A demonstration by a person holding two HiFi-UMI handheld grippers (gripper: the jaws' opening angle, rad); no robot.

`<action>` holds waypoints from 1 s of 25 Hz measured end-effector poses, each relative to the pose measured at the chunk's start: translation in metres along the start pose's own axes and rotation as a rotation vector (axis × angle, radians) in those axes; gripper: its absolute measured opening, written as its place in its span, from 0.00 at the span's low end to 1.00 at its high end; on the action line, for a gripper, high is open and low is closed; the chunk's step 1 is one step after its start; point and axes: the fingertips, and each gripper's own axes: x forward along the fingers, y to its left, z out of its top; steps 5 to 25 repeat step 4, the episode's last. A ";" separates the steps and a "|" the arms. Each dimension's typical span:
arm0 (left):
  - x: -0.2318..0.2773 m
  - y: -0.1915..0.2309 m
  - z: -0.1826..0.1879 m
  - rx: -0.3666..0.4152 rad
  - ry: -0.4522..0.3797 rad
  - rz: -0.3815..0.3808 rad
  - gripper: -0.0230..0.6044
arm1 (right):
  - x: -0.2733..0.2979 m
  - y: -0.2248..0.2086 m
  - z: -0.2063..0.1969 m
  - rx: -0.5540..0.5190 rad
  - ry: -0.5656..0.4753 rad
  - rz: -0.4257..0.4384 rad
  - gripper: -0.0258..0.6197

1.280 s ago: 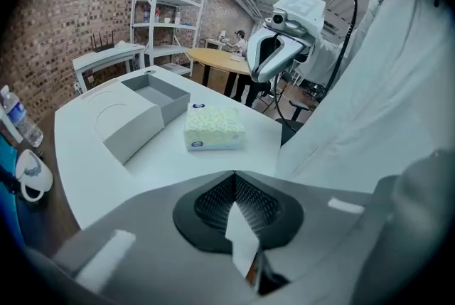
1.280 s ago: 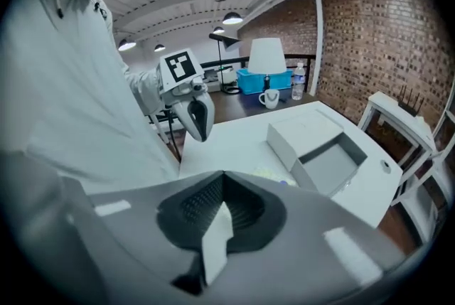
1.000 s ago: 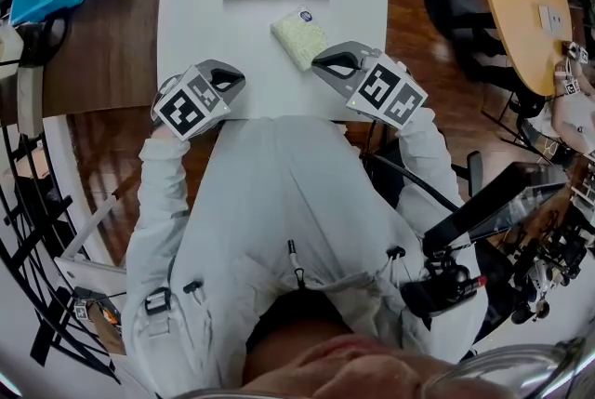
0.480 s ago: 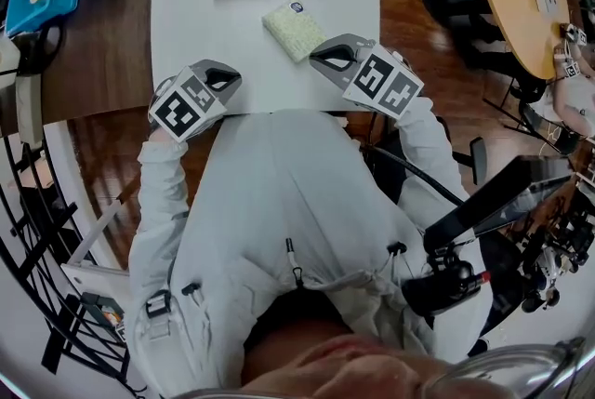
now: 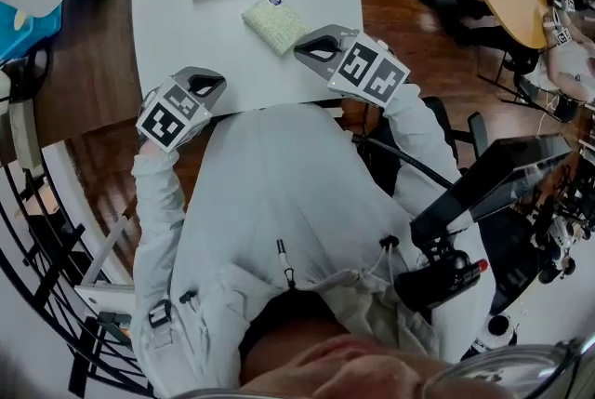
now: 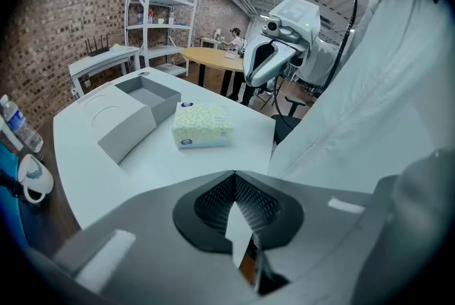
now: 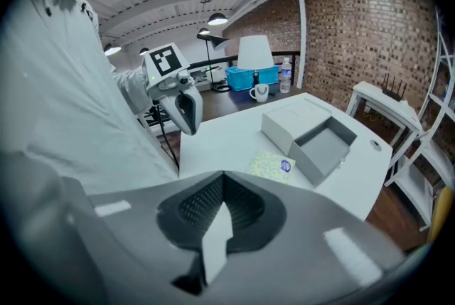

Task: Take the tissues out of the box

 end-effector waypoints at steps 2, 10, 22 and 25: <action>-0.005 0.000 -0.009 -0.021 0.001 0.018 0.06 | 0.005 0.001 0.005 -0.013 -0.004 0.013 0.04; -0.007 -0.003 -0.014 -0.041 0.000 0.031 0.06 | 0.007 0.003 0.007 -0.024 -0.005 0.025 0.04; -0.007 -0.003 -0.014 -0.041 0.000 0.031 0.06 | 0.007 0.003 0.007 -0.024 -0.005 0.025 0.04; -0.007 -0.003 -0.014 -0.041 0.000 0.031 0.06 | 0.007 0.003 0.007 -0.024 -0.005 0.025 0.04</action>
